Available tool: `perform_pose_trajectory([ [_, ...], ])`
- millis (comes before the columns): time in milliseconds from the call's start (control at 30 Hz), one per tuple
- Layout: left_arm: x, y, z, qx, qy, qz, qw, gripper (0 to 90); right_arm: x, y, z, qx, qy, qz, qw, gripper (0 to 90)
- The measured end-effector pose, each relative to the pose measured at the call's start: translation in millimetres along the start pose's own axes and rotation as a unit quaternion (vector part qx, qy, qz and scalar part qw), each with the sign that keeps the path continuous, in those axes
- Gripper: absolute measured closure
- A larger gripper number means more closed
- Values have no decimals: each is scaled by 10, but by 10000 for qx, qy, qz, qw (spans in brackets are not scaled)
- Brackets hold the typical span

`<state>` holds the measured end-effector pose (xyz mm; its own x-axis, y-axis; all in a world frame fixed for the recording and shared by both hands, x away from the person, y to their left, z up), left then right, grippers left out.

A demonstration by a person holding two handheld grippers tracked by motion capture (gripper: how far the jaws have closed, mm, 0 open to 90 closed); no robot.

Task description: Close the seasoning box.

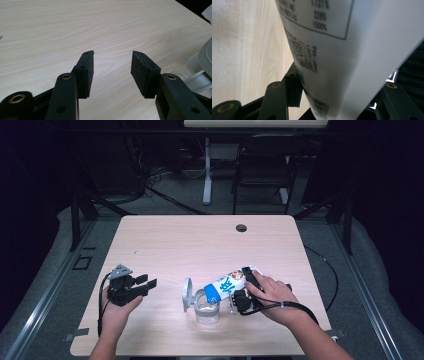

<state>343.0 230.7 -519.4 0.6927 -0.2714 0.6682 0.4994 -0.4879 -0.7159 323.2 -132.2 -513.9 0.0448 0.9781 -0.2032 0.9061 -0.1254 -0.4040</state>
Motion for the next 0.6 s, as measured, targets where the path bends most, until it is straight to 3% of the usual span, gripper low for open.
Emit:
perform_pose_trajectory([
  [133, 1, -8, 3, -14, 4, 34, 10000, 536, 4, -20, -18, -87, -93, 127, 9998, 469],
  [267, 0, -11, 8, -17, 2, 44, 10000, 537, 8, -2, -7, -117, -27, 57, 9999, 470],
  [600, -3, -5, 12, -10, 5, 44, 10000, 537, 18, -4, -22, -332, -143, 91, 9993, 472],
])
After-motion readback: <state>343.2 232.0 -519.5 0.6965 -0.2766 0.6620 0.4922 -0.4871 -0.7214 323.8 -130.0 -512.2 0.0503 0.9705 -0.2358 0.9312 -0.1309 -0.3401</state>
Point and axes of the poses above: each handheld gripper's, and its own axes: y roughly forward along the jaws, x roughly out of its top, z roughly to its left, the point moved 2 cm from there along y, roughly forward along the jaws, and after that the axes turned 12 degrees about z, right-handed, at the moved point
